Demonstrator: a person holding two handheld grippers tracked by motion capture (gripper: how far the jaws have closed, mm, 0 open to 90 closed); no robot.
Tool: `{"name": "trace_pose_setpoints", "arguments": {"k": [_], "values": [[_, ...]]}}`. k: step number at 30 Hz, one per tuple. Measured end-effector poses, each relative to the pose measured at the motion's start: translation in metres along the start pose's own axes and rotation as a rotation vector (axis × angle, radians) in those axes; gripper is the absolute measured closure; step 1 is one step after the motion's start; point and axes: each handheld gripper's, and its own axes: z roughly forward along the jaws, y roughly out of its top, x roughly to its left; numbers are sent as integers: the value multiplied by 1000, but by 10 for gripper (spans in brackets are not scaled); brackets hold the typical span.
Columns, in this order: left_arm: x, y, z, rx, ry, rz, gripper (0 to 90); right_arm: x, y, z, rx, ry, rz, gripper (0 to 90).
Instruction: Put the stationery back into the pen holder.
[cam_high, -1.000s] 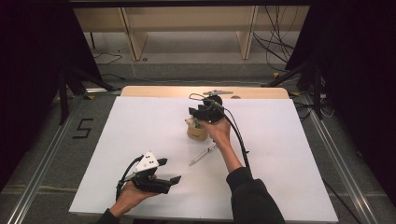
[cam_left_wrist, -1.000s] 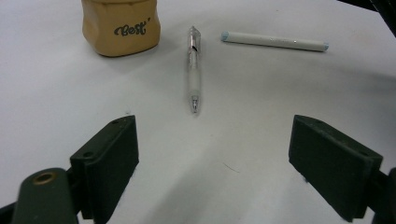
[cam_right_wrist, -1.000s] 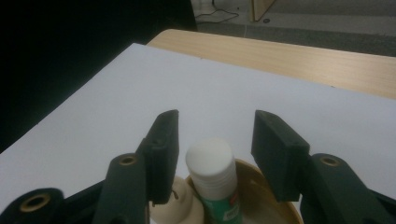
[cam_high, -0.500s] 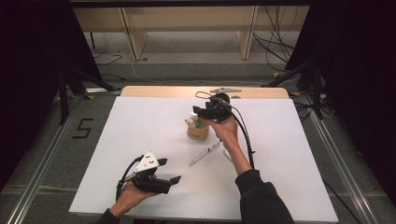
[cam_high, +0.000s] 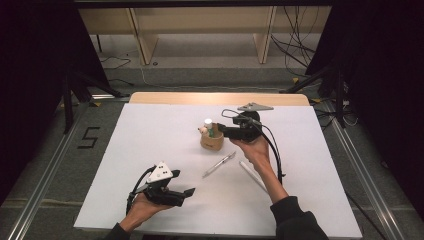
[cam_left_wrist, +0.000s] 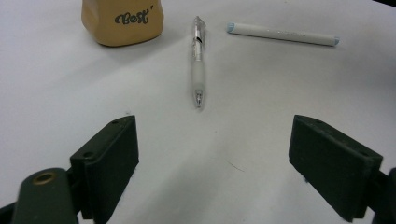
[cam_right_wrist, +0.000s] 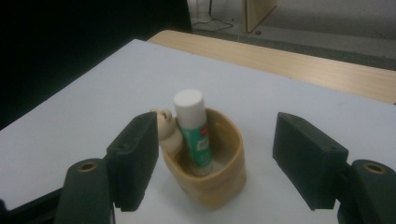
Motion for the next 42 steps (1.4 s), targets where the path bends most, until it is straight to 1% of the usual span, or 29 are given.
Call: {"name": "trace_pose_setpoints", "arguments": {"k": [3,8,12,14,16,18,25,29,31,39,40,42], "values": [[0,3,2,8,3,6,156,-2,-10,-12,-4,12,2,309],[1,8,6,12,8,-4,156,-2,-22,-28,-12,29,0,300],[5,11,10,38,8,-16,156,-3,-33,-42,-34,41,8,297],[6,12,12,50,5,-20,157,-3,-40,-47,-38,43,11,294],[6,13,13,59,1,-15,158,-3,-46,-52,-38,42,11,292],[6,15,14,62,1,-18,158,-2,-52,-56,-37,43,10,291],[6,21,21,93,0,-13,158,7,-70,-72,-36,35,-38,288],[8,24,24,107,-3,-14,162,11,-78,-78,-30,37,-55,288],[9,25,26,120,-6,-14,168,13,-82,-79,-30,45,-52,288],[12,33,32,151,5,-4,176,19,-96,-82,-6,61,-70,286],[13,35,33,156,6,2,176,19,-98,-82,-4,60,-70,286],[13,37,35,160,10,-2,178,20,-100,-84,-2,63,-72,285]]}}
